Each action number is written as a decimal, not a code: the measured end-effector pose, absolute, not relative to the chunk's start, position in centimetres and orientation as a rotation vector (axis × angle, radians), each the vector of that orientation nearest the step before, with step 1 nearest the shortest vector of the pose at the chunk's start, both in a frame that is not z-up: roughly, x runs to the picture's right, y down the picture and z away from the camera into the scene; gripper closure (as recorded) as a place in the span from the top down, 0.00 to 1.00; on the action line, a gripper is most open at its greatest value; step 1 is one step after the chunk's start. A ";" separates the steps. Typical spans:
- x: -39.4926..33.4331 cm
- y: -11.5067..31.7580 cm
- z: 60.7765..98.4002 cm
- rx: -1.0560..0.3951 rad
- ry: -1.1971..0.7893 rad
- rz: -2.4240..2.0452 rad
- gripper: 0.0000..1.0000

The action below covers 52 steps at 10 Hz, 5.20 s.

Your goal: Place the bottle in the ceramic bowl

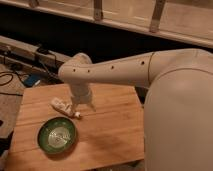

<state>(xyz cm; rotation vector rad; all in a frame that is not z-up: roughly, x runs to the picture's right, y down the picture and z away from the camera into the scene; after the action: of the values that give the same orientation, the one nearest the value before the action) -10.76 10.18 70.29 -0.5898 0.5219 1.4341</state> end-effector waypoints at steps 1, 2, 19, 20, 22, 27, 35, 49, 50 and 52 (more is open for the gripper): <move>-10.8 10.2 70.3 -0.590 0.522 1.434 0.65; -10.8 10.2 70.3 -0.590 0.522 1.434 0.65; -10.8 10.2 70.3 -0.590 0.521 1.434 0.65; -10.8 10.0 70.3 -0.590 0.524 1.426 0.65; -11.2 9.0 71.0 -0.604 0.523 1.313 0.65; -11.6 5.2 73.3 -0.712 0.443 0.794 0.65; -17.2 4.5 76.9 -0.748 0.292 0.735 0.65; -22.6 7.2 80.8 -0.709 -0.020 0.635 0.65; -23.0 7.9 81.5 -0.726 -0.035 0.642 0.65; -23.3 9.0 82.4 -0.755 -0.057 0.660 0.65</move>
<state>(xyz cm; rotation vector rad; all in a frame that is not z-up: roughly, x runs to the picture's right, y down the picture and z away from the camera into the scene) -23.28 8.95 82.37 -0.7551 -0.0568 0.6604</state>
